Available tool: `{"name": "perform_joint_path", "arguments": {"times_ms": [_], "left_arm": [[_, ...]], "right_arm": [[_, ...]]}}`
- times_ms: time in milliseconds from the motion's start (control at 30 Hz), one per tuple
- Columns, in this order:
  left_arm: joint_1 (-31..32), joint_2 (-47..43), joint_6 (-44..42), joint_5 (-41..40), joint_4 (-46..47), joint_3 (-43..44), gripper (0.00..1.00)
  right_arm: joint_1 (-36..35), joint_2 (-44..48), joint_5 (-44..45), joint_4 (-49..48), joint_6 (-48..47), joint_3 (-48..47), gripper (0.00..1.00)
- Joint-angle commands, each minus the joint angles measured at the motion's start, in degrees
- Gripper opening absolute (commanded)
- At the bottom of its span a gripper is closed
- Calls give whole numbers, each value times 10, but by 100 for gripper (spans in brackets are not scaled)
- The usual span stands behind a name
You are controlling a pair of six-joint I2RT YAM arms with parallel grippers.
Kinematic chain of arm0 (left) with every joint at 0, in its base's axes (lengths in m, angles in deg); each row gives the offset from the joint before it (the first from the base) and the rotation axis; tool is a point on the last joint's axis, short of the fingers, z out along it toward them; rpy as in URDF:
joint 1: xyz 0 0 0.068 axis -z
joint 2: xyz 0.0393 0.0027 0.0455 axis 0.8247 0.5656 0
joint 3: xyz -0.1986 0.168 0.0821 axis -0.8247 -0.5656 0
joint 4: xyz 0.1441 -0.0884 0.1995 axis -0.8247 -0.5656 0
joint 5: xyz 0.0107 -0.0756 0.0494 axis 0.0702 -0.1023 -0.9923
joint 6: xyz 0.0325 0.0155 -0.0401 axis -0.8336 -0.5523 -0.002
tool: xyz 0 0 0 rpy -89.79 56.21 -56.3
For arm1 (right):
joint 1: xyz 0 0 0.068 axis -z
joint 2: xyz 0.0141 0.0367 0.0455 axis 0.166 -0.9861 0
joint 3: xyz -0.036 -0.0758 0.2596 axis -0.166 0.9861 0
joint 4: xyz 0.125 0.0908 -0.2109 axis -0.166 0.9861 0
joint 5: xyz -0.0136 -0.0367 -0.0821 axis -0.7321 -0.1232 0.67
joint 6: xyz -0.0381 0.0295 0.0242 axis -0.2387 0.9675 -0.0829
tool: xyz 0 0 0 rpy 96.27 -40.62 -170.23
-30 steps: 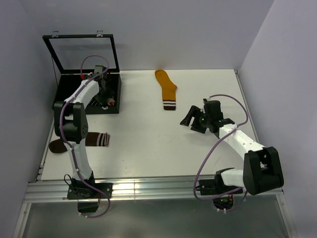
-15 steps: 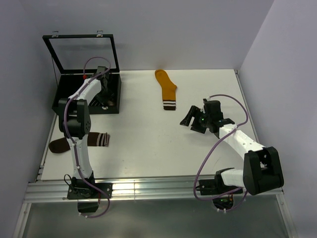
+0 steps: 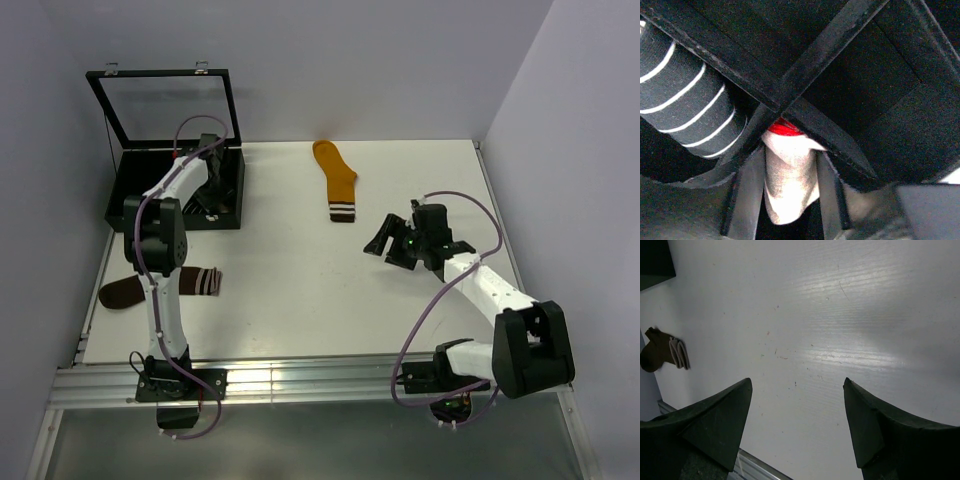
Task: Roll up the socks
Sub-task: Place the sock in the storage box, then reset both arms
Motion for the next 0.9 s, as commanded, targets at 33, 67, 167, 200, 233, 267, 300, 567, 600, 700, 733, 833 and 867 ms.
{"name": "perform_joint_path", "arguments": {"times_ms": [33,67,167,200,233,267,300,567,600,700,733,833,867], "left_arm": [[-7,-30,-16,-12,-37,4,54],[-7,-40,-16,-9,-34,5,56],[-7,-79,-18,-7,-33,9,59],[-7,-88,-19,-4,-33,11,61],[-7,-109,-22,-3,-33,13,64],[-7,-123,-25,0,-31,12,66],[-7,-137,-27,1,-28,11,67],[-7,-357,-99,-17,25,-71,87],[-7,-382,-118,-24,36,-95,90],[-7,-506,-154,-48,64,-151,95],[-7,-532,-161,-69,68,-165,99],[-7,-632,-200,-101,82,-211,99],[-7,-657,-210,-120,86,-221,100]], "right_arm": [[6,37,10,6,-15,-10,80],[7,43,11,13,-15,-12,81],[7,62,12,27,-18,-17,80],[6,68,16,32,-19,-22,80],[6,74,18,38,-22,-25,80],[6,89,21,52,-23,-28,80],[7,98,31,58,-23,-32,80],[6,210,119,116,-17,-46,82],[6,220,128,126,-20,-55,82],[7,261,167,163,-24,-81,83],[6,282,188,184,-25,-90,83],[7,316,221,227,-36,-137,84],[7,324,246,237,-39,-149,85]]}}
